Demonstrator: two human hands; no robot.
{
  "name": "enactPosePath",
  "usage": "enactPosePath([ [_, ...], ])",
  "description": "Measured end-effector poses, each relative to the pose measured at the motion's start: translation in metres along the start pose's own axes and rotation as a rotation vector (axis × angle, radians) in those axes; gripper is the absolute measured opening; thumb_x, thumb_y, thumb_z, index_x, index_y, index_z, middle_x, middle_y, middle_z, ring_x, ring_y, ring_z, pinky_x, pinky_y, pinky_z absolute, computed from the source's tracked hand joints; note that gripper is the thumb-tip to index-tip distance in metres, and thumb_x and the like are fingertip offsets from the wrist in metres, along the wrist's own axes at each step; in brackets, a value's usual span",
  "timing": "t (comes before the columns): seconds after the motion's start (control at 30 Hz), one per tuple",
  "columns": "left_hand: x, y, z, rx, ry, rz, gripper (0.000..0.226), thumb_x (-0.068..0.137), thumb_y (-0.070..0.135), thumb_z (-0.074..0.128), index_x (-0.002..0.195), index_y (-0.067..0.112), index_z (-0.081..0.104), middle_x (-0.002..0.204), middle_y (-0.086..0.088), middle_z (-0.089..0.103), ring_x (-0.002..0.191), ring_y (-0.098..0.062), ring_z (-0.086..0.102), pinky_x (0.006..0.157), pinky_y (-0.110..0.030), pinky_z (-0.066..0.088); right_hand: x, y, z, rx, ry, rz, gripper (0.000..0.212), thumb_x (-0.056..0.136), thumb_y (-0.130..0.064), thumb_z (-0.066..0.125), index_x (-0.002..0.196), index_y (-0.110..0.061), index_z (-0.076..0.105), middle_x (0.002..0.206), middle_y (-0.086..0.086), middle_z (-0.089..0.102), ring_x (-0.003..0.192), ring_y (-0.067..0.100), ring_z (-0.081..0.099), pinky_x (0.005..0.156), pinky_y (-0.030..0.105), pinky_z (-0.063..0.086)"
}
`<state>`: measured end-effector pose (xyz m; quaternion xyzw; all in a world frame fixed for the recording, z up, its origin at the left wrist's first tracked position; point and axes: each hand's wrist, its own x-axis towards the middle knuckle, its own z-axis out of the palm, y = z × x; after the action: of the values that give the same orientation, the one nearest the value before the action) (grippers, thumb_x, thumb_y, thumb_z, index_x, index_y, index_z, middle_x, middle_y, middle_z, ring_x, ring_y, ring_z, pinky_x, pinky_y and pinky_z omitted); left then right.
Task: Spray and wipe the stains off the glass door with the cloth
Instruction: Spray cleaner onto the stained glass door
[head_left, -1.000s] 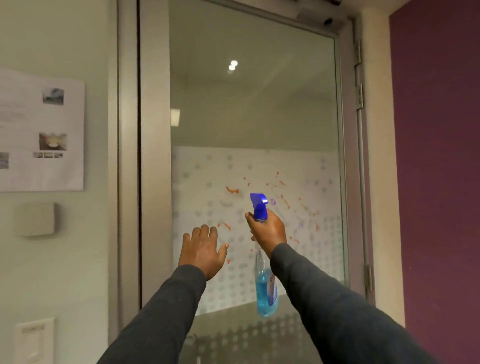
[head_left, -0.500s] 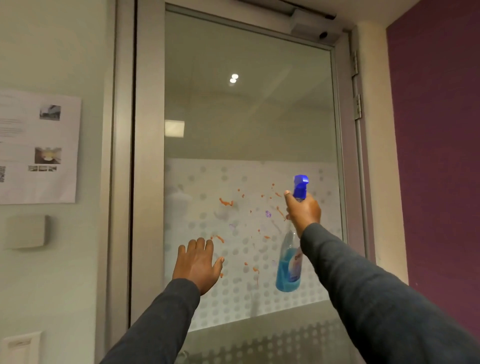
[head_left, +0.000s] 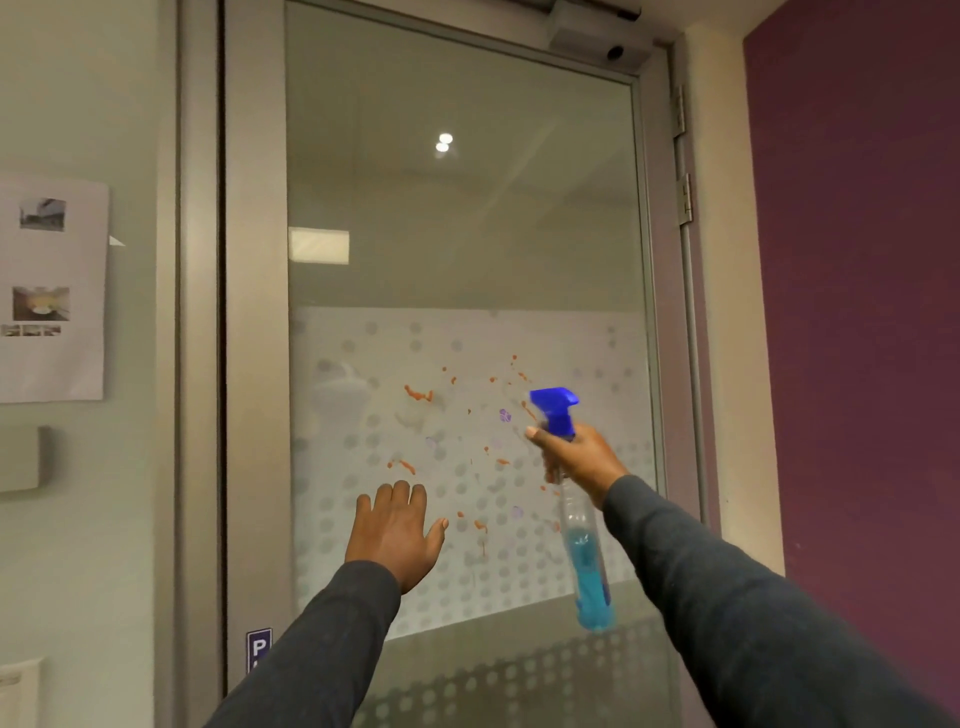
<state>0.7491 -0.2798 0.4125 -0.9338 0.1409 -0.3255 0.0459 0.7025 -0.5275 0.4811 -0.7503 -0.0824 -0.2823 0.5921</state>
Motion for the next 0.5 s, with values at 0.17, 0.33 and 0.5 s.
enactPosePath([
  [0.17, -0.008, 0.011, 0.006, -0.004, -0.016, -0.008, 0.061, 0.099, 0.054, 0.025, 0.146, 0.017, 0.038, 0.143, -0.005, 0.047, 0.129, -0.026, 0.043, 0.107, -0.045, 0.031, -0.008, 0.015, 0.021, -0.11, -0.097, 0.075, 0.028, 0.094, -0.036, 0.069, 0.084, -0.012, 0.059, 0.068, 0.005, 0.06, 0.061, 0.017, 0.059, 0.061, 0.028, 0.053],
  [0.33, -0.018, 0.019, 0.008, 0.014, -0.037, -0.013, 0.061, 0.1, 0.054, 0.025, 0.147, 0.016, 0.035, 0.145, -0.005, 0.045, 0.131, -0.026, 0.042, 0.108, -0.044, 0.03, -0.01, 0.043, -0.012, 0.039, 0.383, 0.154, 0.024, 0.094, -0.035, 0.068, 0.089, -0.013, 0.062, 0.083, 0.01, 0.066, 0.074, 0.023, 0.063, 0.068, 0.037, 0.058],
  [0.5, -0.026, 0.029, 0.011, 0.016, -0.054, -0.021, 0.06, 0.1, 0.053, 0.025, 0.146, 0.016, 0.036, 0.143, -0.005, 0.046, 0.13, -0.026, 0.043, 0.106, -0.044, 0.031, -0.016, 0.066, -0.056, -0.056, 0.51, 0.262, 0.029, 0.094, -0.04, 0.066, 0.09, -0.012, 0.061, 0.088, 0.014, 0.069, 0.082, 0.03, 0.069, 0.084, 0.047, 0.059],
])
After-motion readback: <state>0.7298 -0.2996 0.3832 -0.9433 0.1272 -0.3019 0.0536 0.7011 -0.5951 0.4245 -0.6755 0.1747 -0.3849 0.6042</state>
